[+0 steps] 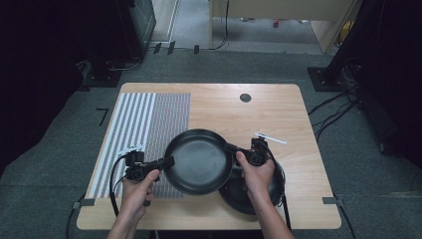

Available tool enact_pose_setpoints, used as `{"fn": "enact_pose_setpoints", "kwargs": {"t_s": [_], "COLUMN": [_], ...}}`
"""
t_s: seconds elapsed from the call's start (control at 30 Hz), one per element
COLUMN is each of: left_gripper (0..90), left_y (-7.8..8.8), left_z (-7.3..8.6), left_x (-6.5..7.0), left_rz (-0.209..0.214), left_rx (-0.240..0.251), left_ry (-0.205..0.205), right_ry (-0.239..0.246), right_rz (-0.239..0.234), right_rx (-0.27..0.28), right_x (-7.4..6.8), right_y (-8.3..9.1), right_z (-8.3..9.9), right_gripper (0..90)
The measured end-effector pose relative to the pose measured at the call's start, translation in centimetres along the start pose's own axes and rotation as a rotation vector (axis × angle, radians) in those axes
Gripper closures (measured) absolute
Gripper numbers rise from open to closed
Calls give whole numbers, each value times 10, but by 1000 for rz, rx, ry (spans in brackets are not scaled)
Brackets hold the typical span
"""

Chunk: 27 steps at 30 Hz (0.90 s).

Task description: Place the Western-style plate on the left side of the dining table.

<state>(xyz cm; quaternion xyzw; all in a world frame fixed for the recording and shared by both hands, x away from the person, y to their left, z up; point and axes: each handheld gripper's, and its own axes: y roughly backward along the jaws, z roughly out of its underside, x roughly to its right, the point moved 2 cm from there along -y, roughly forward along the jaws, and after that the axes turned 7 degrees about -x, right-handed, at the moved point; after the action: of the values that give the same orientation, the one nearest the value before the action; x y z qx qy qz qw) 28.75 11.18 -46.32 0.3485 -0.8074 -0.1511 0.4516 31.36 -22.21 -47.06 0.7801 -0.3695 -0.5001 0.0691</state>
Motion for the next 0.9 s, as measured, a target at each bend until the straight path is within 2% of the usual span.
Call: {"fn": "enact_pose_setpoints", "kwargs": {"t_s": [0.03, 0.1, 0.13, 0.2, 0.37, 0.7, 0.9], "left_gripper": [741, 741, 741, 741, 742, 747, 747], "left_y": [5, 9, 11, 15, 26, 39, 45], "left_z": [-2, -4, -5, -6, -10, -15, -18], "left_x": [-6, -10, -13, -18, -36, -55, -72], "left_rz": [-13, -21, -27, -39, -55, -83, -99], "left_rx": [16, 30, 39, 54, 86, 118, 136], "left_ry": [9, 21, 28, 39, 81, 123, 160], "right_ry": [0, 3, 6, 14, 48, 65, 98], "right_rz": [-3, -5, -10, -11, -9, -20, -18], "right_rx": [-7, -8, -18, -24, -42, -73, -99], "right_x": [-5, -7, -14, -19, -31, -42, -52], "right_y": [-8, -11, -22, -30, -50, -80, -102], "right_z": [-2, -3, -6, -8, -16, -24, -31], "right_gripper": [856, 857, 857, 857, 856, 853, 853]}}
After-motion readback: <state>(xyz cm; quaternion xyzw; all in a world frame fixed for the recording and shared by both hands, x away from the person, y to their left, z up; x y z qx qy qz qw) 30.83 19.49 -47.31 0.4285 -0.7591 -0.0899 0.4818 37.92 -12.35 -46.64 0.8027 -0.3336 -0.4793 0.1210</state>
